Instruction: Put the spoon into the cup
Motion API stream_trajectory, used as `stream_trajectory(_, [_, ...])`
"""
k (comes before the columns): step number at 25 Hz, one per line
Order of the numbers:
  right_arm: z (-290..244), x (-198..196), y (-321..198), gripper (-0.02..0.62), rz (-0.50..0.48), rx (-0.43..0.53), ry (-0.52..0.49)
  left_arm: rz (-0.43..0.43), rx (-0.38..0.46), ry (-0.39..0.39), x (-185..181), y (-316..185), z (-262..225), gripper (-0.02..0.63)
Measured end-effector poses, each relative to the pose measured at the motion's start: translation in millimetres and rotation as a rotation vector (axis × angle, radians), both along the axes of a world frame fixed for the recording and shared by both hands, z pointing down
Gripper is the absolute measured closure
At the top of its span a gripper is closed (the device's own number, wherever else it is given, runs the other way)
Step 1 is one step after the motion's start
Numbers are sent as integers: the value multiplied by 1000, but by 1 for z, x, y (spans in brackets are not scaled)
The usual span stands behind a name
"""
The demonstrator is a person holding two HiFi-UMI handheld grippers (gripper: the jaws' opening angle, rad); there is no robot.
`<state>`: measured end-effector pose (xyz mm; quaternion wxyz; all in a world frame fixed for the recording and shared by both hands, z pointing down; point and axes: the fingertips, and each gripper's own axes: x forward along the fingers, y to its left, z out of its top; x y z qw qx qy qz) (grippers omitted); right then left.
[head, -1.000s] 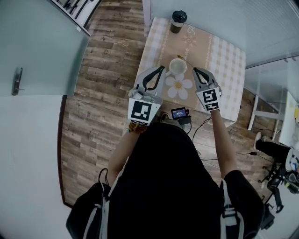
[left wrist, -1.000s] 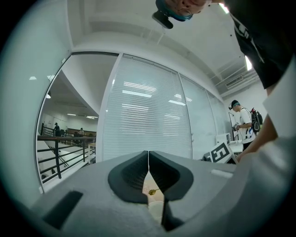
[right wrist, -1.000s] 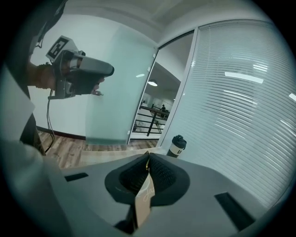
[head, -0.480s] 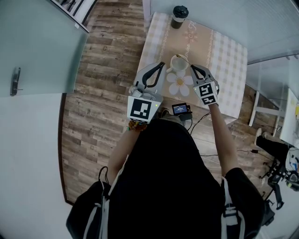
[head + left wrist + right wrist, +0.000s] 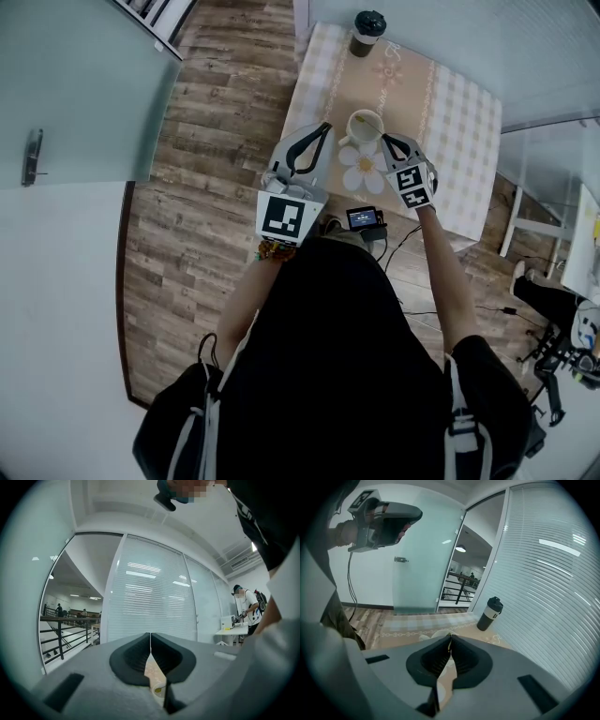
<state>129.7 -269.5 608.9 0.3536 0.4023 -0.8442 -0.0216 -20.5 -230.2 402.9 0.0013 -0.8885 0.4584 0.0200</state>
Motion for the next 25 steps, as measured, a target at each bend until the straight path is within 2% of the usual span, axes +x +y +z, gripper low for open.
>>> stream_trajectory(12, [20, -7, -7, 586, -2, -59, 23, -18, 2, -2, -9, -9, -1, 587])
stream_trajectory(25, [26, -3, -5, 586, 11, -67, 26, -10, 4, -10, -5, -13, 1, 586])
